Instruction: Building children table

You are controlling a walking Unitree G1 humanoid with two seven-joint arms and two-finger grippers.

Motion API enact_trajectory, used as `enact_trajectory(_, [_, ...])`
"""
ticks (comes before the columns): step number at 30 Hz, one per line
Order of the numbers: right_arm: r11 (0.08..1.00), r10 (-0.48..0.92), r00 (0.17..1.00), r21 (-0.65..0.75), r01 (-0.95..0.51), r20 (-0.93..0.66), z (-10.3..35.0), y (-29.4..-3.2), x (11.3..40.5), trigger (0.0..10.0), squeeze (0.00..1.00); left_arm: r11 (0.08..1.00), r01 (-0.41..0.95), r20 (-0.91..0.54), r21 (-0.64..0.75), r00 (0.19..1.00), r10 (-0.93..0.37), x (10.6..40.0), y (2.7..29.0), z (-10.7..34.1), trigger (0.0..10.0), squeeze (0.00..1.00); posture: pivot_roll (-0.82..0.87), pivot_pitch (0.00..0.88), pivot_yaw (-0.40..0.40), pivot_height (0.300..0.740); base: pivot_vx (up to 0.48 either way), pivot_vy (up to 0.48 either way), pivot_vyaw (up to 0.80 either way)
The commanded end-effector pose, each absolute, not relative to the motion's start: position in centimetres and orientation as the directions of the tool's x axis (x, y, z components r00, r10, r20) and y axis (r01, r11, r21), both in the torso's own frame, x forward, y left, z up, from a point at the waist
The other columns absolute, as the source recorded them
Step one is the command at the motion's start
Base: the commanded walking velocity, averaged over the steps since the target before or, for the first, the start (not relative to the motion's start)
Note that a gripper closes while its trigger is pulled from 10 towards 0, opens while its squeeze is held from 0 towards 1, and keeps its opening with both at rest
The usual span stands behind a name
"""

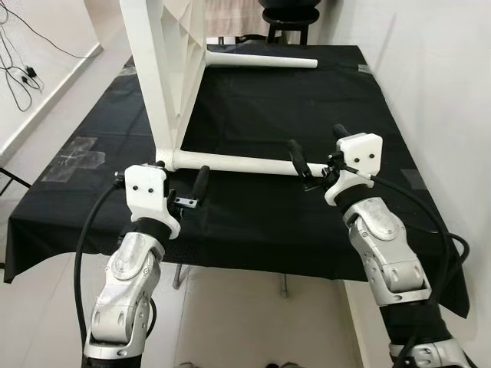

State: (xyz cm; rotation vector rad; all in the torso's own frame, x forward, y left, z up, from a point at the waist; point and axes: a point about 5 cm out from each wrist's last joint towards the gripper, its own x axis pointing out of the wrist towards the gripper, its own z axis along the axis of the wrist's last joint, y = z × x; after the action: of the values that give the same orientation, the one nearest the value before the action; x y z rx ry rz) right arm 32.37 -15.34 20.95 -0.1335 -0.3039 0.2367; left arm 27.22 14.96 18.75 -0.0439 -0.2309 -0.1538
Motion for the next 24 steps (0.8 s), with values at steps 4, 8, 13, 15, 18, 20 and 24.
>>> enact_trajectory(4, [0.962, 0.258, 0.922, -0.169, -0.217, 0.288, 21.0, -15.1, 32.5, 10.0, 0.0, 0.99, 0.139, 0.183, -0.031, 0.974, -0.131, 27.2, 15.5, 17.8, 10.0, 0.0, 0.06, 0.126, -0.026, 0.74, 0.0, 0.0, -0.4])
enact_trajectory(8, [0.959, 0.267, 0.916, -0.174, -0.222, 0.298, 21.3, -14.8, 32.5, 10.0, 0.0, 0.989, 0.146, 0.193, -0.028, 0.971, -0.138, 27.2, 15.4, 18.1, 10.0, 0.0, 0.06, 0.128, -0.025, 0.74, 0.0, 0.0, 0.0])
enact_trajectory(13, [0.96, 0.266, 0.915, -0.173, -0.222, 0.303, 21.4, -14.8, 32.6, 10.0, 0.0, 0.988, 0.15, 0.216, -0.034, 0.966, -0.139, 27.3, 15.3, 18.6, 10.0, 0.0, 0.06, 0.128, -0.022, 0.74, 0.0, 0.0, 0.0])
enact_trajectory(15, [0.961, 0.262, 0.917, -0.17, -0.219, 0.3, 21.4, -14.9, 32.6, 10.0, 0.0, 0.988, 0.153, 0.217, -0.027, 0.965, -0.143, 27.3, 15.3, 18.7, 10.0, 0.0, 0.06, 0.128, -0.022, 0.74, 0.0, 0.0, -0.4])
enact_trajectory(18, [0.961, 0.26, 0.917, -0.172, -0.216, 0.302, 21.5, -15.0, 32.6, 10.0, 0.0, 0.98, 0.196, 0.221, -0.024, 0.957, -0.186, 27.2, 14.9, 18.7, 10.0, 0.0, 0.06, 0.129, -0.02, 0.74, 0.0, 0.0, -0.8])
enact_trajectory(20, [0.962, 0.258, 0.914, -0.173, -0.212, 0.312, 21.7, -15.0, 32.6, 10.0, 0.0, 0.972, 0.233, 0.225, -0.025, 0.949, -0.222, 27.1, 14.4, 18.7, 10.0, 0.0, 0.06, 0.131, -0.02, 0.74, 0.157, 0.0, -0.4])
enact_trajectory(24, [0.962, 0.262, 0.918, -0.162, -0.222, 0.299, 21.7, -14.8, 32.7, 10.0, 0.0, 0.967, 0.253, 0.23, -0.03, 0.943, -0.24, 27.1, 14.0, 18.8, 10.0, 0.0, 0.06, 0.133, -0.022, 0.74, 0.356, 0.0, -0.4])
